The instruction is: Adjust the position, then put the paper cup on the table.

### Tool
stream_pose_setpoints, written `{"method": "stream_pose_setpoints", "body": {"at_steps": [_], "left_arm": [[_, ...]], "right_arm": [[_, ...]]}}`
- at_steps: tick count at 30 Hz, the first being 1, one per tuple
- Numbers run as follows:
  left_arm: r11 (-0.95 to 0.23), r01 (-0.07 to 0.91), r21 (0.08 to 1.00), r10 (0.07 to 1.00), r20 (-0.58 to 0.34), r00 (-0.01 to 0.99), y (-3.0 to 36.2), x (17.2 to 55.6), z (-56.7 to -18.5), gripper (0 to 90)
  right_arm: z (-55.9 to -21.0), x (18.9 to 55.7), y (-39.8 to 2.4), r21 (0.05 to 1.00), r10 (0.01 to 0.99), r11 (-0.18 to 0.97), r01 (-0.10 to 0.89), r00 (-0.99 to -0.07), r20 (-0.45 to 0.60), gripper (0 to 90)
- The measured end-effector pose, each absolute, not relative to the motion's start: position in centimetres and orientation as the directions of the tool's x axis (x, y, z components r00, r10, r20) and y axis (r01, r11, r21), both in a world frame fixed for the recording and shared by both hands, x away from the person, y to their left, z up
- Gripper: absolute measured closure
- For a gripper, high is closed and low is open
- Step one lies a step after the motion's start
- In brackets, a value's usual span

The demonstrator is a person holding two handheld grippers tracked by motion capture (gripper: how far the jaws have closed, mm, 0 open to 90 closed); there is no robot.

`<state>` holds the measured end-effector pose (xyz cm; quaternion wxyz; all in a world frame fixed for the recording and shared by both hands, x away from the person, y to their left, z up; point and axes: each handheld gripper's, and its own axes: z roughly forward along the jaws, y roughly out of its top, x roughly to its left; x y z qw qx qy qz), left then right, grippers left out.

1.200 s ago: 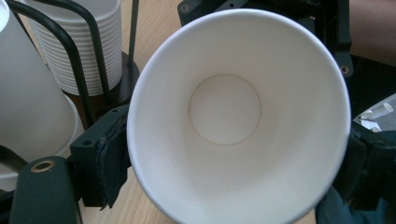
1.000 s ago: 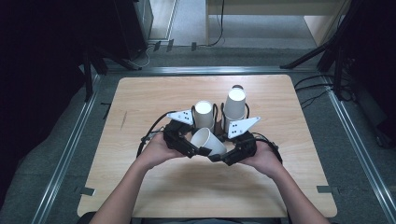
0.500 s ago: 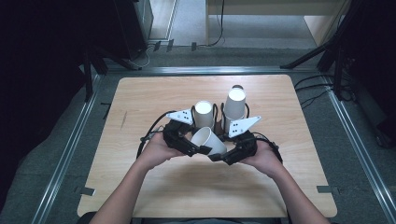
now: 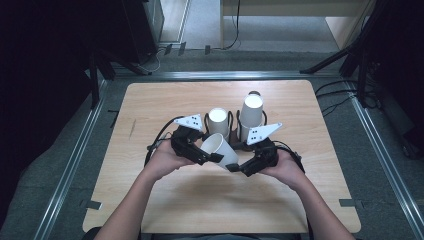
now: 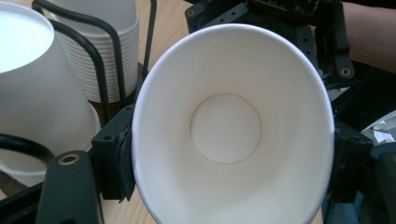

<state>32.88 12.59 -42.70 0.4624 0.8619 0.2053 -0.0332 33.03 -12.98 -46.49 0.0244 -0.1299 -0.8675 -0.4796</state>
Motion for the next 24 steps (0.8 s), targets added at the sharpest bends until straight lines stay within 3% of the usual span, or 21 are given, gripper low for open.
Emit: {"method": "stream_pose_setpoints", "body": {"at_steps": [24], "left_arm": [[-0.558,0.41,0.721,0.416,-0.184,0.89,15.5,33.4,-41.9,22.6]], "right_arm": [[-46.1,32.6,-14.6,0.813,0.238,0.528,0.246,-0.962,0.137,21.7]]}}
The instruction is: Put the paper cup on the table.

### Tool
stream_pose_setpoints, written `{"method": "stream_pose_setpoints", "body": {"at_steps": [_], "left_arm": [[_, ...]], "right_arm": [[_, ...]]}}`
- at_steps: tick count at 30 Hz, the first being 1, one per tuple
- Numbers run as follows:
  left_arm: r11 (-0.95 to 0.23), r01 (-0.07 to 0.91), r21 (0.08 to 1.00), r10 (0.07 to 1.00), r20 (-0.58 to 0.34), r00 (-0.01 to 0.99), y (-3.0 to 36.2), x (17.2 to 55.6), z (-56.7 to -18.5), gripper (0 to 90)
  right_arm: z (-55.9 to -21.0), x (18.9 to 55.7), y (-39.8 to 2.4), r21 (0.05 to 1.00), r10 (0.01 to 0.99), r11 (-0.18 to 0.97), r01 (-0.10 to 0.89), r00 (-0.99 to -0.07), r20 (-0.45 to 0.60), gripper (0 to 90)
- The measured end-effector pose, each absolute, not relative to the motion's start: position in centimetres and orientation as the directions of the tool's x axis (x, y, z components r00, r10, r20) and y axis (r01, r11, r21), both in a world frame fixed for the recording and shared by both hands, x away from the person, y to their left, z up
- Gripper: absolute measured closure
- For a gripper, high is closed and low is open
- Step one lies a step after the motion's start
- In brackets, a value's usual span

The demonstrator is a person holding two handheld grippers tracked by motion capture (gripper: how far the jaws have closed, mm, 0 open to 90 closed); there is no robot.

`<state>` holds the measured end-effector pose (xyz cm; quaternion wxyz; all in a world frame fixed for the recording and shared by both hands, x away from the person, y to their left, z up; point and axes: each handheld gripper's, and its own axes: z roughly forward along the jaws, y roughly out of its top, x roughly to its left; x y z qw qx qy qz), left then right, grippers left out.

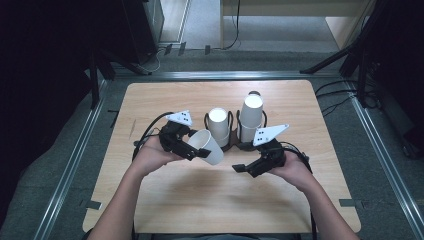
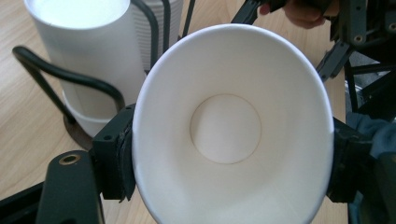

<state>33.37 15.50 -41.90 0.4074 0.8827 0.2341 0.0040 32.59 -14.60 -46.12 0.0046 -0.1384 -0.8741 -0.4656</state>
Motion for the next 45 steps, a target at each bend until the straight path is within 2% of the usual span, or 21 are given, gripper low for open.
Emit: {"method": "stream_pose_setpoints", "body": {"at_steps": [20,34,45], "left_arm": [[-0.577,0.497,0.648,0.565,-0.123,0.816,20.4,33.7,-42.6,22.5],[-0.526,0.587,0.615,0.683,-0.104,0.723,24.8,34.6,-43.2,21.9],[-0.507,0.643,0.574,0.753,-0.068,0.655,26.7,35.8,-44.8,21.7]], "right_arm": [[-45.9,33.4,-16.3,0.815,0.321,0.501,0.291,-0.937,0.137,21.7],[-46.1,33.8,-16.0,0.814,0.309,0.501,0.294,-0.939,0.149,21.7],[-46.5,34.1,-15.5,0.803,0.301,0.515,0.3,-0.94,0.159,21.7]]}}
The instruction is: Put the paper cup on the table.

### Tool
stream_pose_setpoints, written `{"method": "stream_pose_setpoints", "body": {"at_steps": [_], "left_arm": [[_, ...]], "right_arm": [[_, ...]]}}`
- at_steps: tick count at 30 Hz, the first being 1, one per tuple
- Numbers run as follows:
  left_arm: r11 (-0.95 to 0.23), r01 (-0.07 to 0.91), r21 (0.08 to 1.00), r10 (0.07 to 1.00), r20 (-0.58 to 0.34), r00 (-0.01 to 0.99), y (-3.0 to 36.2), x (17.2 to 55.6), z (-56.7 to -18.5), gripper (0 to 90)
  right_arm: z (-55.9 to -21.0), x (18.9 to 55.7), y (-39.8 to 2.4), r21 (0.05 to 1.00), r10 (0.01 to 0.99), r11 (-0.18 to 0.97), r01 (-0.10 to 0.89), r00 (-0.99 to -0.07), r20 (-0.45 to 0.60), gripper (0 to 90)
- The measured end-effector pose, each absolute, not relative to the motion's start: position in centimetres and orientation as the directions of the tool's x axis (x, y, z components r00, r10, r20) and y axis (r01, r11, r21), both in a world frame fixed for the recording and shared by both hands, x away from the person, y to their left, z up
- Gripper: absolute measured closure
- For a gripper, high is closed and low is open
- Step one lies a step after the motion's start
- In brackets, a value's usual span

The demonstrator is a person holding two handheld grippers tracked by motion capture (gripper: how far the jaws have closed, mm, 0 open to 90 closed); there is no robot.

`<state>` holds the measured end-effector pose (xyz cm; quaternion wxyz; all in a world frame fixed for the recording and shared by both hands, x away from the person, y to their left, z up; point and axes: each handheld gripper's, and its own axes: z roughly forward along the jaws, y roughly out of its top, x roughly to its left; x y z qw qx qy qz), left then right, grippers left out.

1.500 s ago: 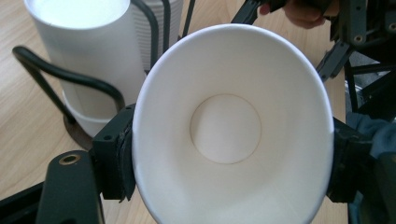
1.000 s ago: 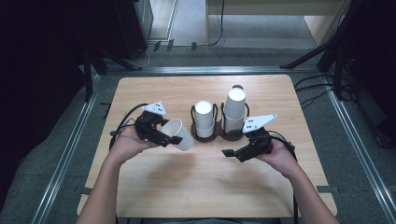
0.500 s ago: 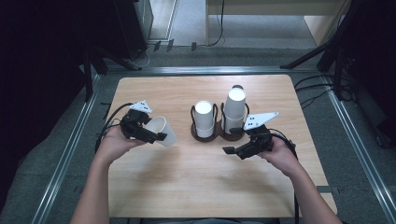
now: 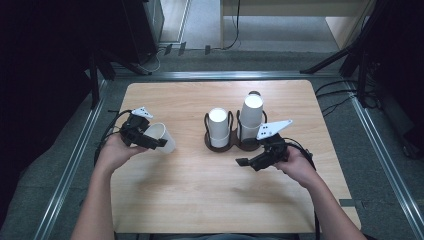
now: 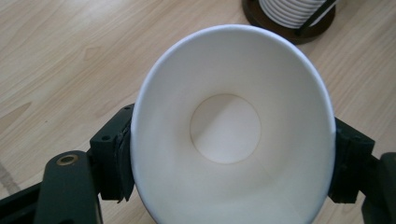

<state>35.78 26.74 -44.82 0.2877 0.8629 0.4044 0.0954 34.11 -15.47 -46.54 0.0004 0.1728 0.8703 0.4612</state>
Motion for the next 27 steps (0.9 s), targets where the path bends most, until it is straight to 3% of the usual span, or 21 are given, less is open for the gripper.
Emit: {"method": "stream_pose_setpoints", "body": {"at_steps": [13,16,27], "left_arm": [[-0.503,0.688,0.523,0.809,0.006,0.587,28.4,37.4,-45.6,21.6],[-0.487,0.699,0.523,0.813,-0.021,0.582,28.7,37.6,-45.8,21.1],[-0.478,0.736,0.479,0.846,0.027,0.532,29.2,38.3,-46.5,21.0]], "right_arm": [[-47.0,33.7,-15.6,0.792,0.306,0.528,0.307,-0.939,0.159,21.7],[-47.1,33.6,-15.6,0.793,0.306,0.526,0.308,-0.938,0.161,21.7],[-47.2,33.3,-16.1,0.79,0.315,0.527,0.315,-0.935,0.162,21.7]]}}
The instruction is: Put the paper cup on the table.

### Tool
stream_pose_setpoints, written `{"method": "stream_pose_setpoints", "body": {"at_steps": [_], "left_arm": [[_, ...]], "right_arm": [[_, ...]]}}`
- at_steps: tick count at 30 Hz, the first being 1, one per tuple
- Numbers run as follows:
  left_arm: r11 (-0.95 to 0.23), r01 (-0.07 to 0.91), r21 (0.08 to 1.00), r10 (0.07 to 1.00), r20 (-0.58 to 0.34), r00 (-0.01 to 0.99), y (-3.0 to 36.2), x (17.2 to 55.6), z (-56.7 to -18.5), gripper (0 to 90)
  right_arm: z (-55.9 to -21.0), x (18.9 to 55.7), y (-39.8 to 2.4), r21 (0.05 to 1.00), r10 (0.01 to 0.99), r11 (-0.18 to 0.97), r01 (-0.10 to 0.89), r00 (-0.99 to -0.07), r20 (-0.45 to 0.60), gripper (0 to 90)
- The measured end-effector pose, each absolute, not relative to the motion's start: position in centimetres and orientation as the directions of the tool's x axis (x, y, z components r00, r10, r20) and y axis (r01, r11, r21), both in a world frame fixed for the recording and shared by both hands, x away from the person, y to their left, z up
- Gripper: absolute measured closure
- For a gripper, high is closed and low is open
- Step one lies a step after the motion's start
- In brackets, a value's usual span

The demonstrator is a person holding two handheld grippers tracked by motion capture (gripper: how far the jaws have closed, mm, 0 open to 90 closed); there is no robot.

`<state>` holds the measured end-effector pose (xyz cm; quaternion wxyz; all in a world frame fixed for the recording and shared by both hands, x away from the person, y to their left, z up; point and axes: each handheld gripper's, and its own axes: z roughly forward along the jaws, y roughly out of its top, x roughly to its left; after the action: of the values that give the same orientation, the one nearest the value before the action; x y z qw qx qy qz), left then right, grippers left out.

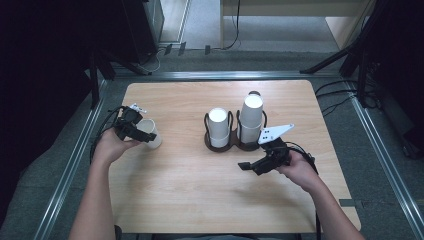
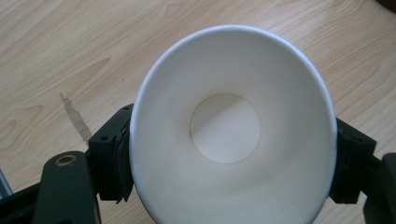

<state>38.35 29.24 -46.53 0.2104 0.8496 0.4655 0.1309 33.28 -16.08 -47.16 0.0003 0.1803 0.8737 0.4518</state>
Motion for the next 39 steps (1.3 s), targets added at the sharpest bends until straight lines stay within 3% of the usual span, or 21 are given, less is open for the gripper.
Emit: {"method": "stream_pose_setpoints", "body": {"at_steps": [15,24,30,36,39], "left_arm": [[-0.528,0.709,0.467,0.818,0.055,0.573,28.43,38.32,-47.17,19.0],[-0.508,0.716,0.479,0.822,0.023,0.569,28.55,38.45,-47.28,16.6],[-0.489,0.719,0.495,0.823,-0.012,0.568,28.62,38.52,-47.19,10.1],[-0.46,0.719,0.522,0.832,-0.029,0.554,28.91,38.43,-46.71,9.0],[-0.437,0.725,0.533,0.845,-0.033,0.533,29.03,38.45,-46.41,0.6]], "right_arm": [[-47.14,33.28,-15.94,0.791,0.313,0.525,0.313,-0.936,0.163,21.7],[-47.19,33.47,-16.22,0.793,0.324,0.516,0.325,-0.931,0.171,21.7],[-47.27,33.56,-16.29,0.791,0.329,0.517,0.327,-0.929,0.169,21.7],[-47.22,33.54,-16.32,0.79,0.328,0.517,0.328,-0.929,0.171,21.7],[-47.22,33.55,-16.32,0.79,0.329,0.516,0.331,-0.928,0.174,21.7]]}}
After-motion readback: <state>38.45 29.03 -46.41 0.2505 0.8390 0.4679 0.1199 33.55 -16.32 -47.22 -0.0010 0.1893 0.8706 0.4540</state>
